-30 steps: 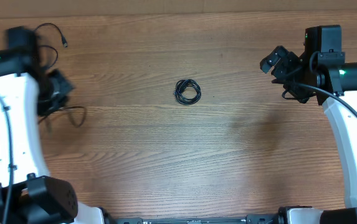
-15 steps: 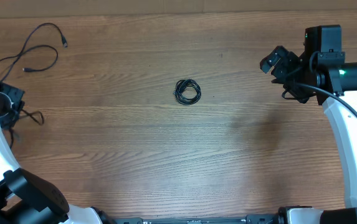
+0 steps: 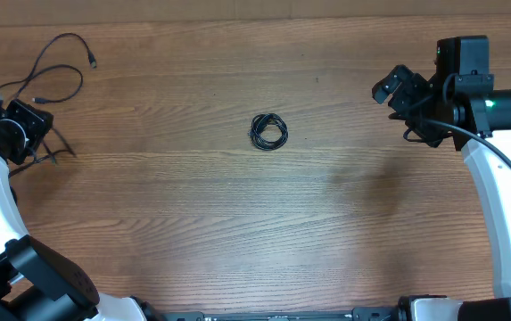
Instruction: Untangle cables
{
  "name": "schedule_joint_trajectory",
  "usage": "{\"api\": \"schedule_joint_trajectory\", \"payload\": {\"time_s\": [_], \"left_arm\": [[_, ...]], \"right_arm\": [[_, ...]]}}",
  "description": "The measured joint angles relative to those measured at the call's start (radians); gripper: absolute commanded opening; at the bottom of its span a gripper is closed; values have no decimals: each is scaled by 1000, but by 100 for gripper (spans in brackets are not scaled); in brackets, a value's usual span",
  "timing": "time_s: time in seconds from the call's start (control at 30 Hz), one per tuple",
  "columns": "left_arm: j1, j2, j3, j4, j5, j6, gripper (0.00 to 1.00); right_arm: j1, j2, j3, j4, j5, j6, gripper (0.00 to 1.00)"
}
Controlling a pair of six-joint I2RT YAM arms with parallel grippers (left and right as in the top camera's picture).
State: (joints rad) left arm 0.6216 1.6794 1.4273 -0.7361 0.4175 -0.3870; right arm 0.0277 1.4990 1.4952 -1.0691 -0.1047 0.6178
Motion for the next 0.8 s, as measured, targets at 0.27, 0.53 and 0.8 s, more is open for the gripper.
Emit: {"api": "schedule_joint_trajectory", "payload": {"time_s": [0.27, 0.53, 0.8], "left_arm": [[0, 0, 0, -29, 106, 25, 100], [-3, 0, -8, -306, -119, -5, 100], [-3, 0, -64, -149, -587, -140, 99]], "right_arm": [[0, 0, 0, -7, 0, -1, 100], [0, 0, 0, -16, 0, 0, 100], [0, 0, 0, -18, 0, 0, 100]]}}
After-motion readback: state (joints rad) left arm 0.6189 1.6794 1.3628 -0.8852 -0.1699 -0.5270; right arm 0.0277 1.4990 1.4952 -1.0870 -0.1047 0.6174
